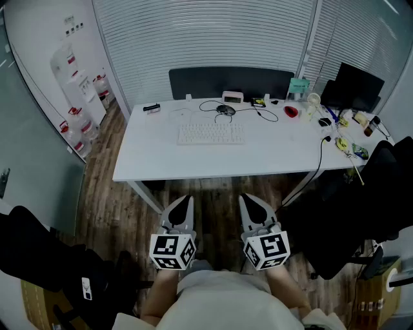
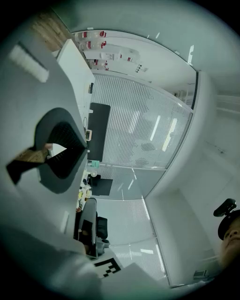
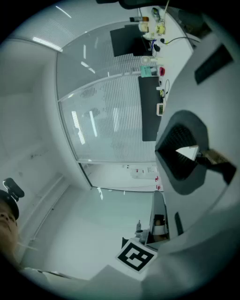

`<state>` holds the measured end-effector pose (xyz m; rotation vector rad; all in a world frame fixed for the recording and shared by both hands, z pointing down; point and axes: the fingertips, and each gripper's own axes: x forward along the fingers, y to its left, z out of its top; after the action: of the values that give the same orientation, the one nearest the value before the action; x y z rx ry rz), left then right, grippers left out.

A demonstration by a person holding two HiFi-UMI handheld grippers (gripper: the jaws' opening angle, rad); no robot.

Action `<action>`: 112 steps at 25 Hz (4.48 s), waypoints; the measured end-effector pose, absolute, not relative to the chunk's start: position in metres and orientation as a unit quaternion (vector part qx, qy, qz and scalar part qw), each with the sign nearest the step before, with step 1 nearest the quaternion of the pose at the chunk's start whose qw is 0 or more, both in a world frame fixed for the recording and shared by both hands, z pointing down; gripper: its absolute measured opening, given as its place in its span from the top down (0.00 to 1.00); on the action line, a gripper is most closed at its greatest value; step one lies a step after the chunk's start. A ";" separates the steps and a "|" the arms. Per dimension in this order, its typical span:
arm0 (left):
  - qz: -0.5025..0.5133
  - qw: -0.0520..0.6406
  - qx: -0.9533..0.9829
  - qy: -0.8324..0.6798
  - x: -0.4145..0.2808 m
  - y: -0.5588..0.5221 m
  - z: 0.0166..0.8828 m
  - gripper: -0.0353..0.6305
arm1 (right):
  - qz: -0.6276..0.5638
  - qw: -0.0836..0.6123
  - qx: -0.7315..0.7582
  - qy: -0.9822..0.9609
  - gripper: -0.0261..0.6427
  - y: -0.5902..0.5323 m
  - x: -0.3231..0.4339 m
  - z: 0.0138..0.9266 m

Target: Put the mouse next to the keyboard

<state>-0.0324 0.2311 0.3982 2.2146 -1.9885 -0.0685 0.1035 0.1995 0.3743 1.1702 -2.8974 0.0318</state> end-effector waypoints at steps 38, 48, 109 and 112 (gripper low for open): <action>-0.009 0.100 0.758 -0.645 -0.003 0.217 0.415 0.45 | 0.061 0.012 0.330 -0.942 0.39 0.173 0.116 0.402; 0.000 0.108 0.758 -0.643 -0.048 0.131 0.428 0.45 | 0.059 0.022 0.335 -0.940 0.39 0.083 0.078 0.404; 0.033 0.212 0.726 -0.653 -0.181 -0.200 0.491 0.45 | 0.026 0.324 0.240 -0.914 0.39 -0.394 -0.073 0.594; 0.036 0.219 0.722 -0.655 -0.176 -0.205 0.496 0.45 | 0.024 0.345 0.216 -0.913 0.39 -0.405 -0.078 0.609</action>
<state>-0.1760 -0.2046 0.4957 1.9982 -1.8123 0.1002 -0.0782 -0.4053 0.6089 0.5620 -2.3703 0.0611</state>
